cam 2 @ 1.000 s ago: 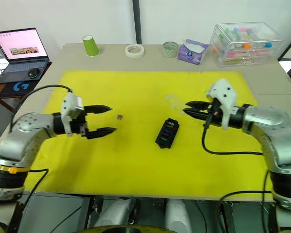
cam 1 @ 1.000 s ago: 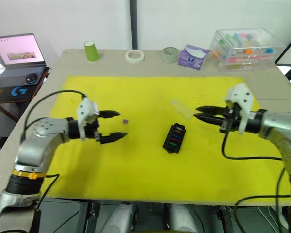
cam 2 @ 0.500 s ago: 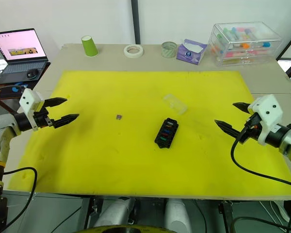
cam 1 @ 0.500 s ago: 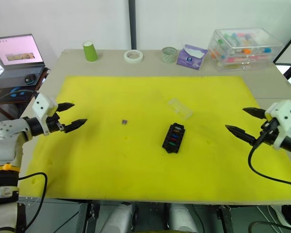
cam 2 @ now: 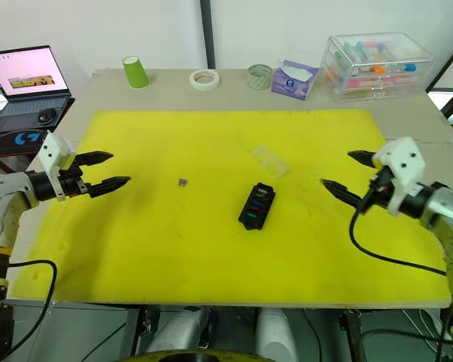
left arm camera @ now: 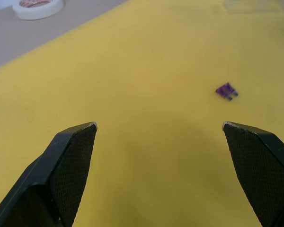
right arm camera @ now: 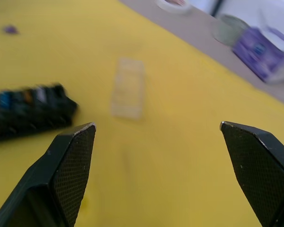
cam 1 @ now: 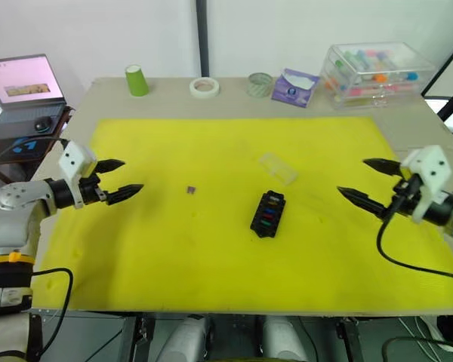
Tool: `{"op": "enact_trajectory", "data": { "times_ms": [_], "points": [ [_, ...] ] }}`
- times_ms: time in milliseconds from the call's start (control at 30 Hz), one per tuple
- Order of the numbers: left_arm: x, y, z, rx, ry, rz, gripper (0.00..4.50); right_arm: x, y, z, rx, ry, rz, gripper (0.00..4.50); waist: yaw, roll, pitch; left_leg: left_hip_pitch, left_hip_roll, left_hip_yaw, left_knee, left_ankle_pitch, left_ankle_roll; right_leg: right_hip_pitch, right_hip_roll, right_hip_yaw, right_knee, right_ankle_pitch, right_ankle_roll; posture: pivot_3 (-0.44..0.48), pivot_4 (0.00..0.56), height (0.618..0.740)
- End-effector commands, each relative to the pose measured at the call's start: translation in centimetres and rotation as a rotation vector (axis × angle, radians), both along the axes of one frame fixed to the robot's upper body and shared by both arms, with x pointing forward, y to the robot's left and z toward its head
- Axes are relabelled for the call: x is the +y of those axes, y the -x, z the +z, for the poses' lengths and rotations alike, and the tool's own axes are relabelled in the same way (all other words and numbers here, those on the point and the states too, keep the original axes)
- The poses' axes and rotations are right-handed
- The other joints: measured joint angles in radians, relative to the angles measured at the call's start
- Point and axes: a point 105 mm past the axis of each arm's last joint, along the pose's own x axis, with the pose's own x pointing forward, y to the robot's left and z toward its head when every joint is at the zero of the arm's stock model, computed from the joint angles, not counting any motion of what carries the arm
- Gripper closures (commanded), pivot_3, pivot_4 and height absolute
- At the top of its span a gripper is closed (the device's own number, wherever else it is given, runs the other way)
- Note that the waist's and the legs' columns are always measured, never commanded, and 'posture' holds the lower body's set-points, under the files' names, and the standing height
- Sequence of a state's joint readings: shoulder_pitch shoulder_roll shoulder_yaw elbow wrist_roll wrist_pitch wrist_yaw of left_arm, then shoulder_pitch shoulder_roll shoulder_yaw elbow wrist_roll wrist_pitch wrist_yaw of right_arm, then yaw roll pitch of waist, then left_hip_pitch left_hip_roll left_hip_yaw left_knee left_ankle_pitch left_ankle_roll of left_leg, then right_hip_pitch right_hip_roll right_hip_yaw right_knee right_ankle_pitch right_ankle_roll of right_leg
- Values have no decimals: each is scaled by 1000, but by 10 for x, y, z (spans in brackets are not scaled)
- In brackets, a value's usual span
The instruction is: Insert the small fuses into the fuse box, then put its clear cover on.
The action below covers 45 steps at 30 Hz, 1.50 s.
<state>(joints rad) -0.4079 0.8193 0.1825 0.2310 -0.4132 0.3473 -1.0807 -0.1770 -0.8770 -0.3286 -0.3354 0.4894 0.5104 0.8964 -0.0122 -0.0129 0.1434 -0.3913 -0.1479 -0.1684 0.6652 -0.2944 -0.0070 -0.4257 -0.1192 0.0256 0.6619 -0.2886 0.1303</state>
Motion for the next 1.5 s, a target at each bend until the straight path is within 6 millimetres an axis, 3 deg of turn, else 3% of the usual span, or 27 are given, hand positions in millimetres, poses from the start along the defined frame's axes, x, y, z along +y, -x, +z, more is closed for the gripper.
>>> {"op": "enact_trajectory", "data": {
  "times_ms": [33, 67, 167, 267, 367, 467, 600, 733, 867, 1200, 1500],
  "points": [
    [-2, 3, 19, 32, 93, 27, 0, 39, 6, 14, -20, -8, 160, 54, -1, 0, 0, 0, 0, 0, 0, 0, 0, 0, 0, 0, 0, 0, 0, 0, 150, 740],
    [-2, 4, 20, 75, 135, 49, 0, 58, 10, 15, -10, -7, 239, 54, -2, 0, 0, 0, 0, 0, 0, 0, 0, 0, 0, 0, 0, 0, 0, 0, 150, 740],
    [-2, 9, 22, 179, 233, 98, 0, 91, 19, 18, 8, -12, 376, 54, -1, 0, 0, 0, 0, 0, 0, 0, 0, 0, 0, 0, 0, 0, 0, 0, 150, 740],
    [1, 21, 17, 344, 354, 119, 0, 116, 21, 27, -36, -12, 444, 54, -1, 0, 0, 0, 0, 0, 0, 0, 0, 0, 0, 0, 0, 0, 0, 0, 150, 740],
    [8, 29, 16, 537, 540, 171, 0, 130, 18, 23, -81, 92, 466, 54, 1, 0, 0, 0, 0, -1, 0, 0, 0, -1, 1, 0, 1, 0, 0, 0, 150, 740],
    [2, 29, 29, 609, 647, 147, 0, 131, 19, 17, -62, 72, 466, 54, 7, -2, 0, 0, -1, -2, 1, 0, 0, -1, 1, -1, 2, 0, 0, 0, 150, 740],
    [-18, 21, 27, 811, 716, 77, 0, 135, 16, 20, -79, 41, 458, 54, 6, -3, 0, -1, -2, -1, 2, 0, 0, 0, 0, -1, 2, 0, 0, 0, 150, 740],
    [-29, 14, 29, 893, 773, 18, 0, 136, 15, 21, -86, 35, 454, 54, -5, -3, 0, -1, -1, -2, 2, 0, 0, -2, 0, -1, 3, 0, 0, 0, 150, 740],
    [-53, 3, 12, 994, 717, 11, 0, 138, 16, 21, -84, 26, 452, 54, -4, -3, 0, -1, -1, -1, 1, 0, 0, -3, 0, -1, 3, 0, 0, 0, 150, 740],
    [-69, -13, -18, 1002, 674, 30, 0, 135, 17, 20, -74, 17, 405, 54, -4, -3, 0, -1, -2, -1, 1, 0, 0, -3, 0, -1, 3, 0, 0, 0, 150, 740],
    [-80, -25, -24, 1017, 741, 11, 0, 136, 17, 21, -65, 9, 405, 54, 1, -3, 0, -1, -2, -1, 2, 0, 0, -2, 0, -1, 3, 0, 0, 0, 150, 740]
  ]
}}
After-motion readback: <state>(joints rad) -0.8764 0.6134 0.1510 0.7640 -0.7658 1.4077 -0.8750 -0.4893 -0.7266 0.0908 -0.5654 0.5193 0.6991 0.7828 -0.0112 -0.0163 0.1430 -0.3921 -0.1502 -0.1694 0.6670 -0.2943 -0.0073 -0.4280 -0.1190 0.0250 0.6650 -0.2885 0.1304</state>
